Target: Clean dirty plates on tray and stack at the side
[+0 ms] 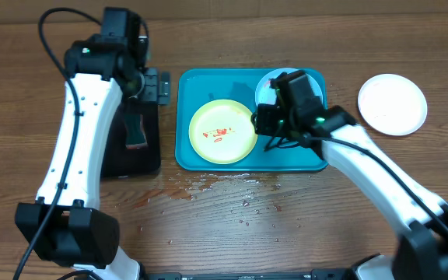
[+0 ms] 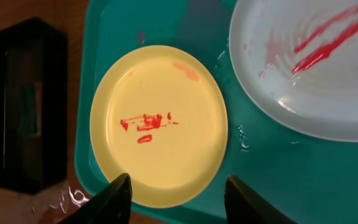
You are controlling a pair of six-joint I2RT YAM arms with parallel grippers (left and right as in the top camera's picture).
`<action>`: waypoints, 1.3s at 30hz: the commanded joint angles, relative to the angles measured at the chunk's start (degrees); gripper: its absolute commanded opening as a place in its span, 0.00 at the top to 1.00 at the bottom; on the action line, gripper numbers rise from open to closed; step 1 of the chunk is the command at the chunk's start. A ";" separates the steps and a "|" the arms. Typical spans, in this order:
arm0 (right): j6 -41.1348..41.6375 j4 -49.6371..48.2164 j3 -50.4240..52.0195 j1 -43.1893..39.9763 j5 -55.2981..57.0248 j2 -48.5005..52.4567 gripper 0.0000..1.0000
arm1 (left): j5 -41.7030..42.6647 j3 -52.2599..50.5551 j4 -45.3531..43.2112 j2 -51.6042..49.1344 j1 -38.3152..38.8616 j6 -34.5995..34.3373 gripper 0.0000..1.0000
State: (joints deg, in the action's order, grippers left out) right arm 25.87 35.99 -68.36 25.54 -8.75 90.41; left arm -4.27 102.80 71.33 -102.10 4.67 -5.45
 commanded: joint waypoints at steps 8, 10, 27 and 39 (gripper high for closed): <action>-9.86 7.19 -1.49 -0.98 -0.28 -12.76 0.00 | -0.15 -15.76 -9.03 1.29 -7.37 -1.29 0.00; -9.86 8.07 -1.49 -0.98 -0.28 -14.19 0.00 | -0.17 -19.23 -12.35 1.29 -7.32 -2.67 0.00; -9.84 14.29 -1.49 -0.96 -0.31 -17.92 0.00 | 1.20 -34.99 -36.74 1.18 -7.32 -5.90 0.00; -9.81 14.32 -1.49 -0.96 -0.33 -17.92 0.00 | 1.33 -35.28 -41.62 -0.87 -7.32 -5.97 0.10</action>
State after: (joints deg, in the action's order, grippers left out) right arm 16.45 50.57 -68.64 24.75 -8.82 73.65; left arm -3.66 67.85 30.09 -102.13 -3.01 -11.03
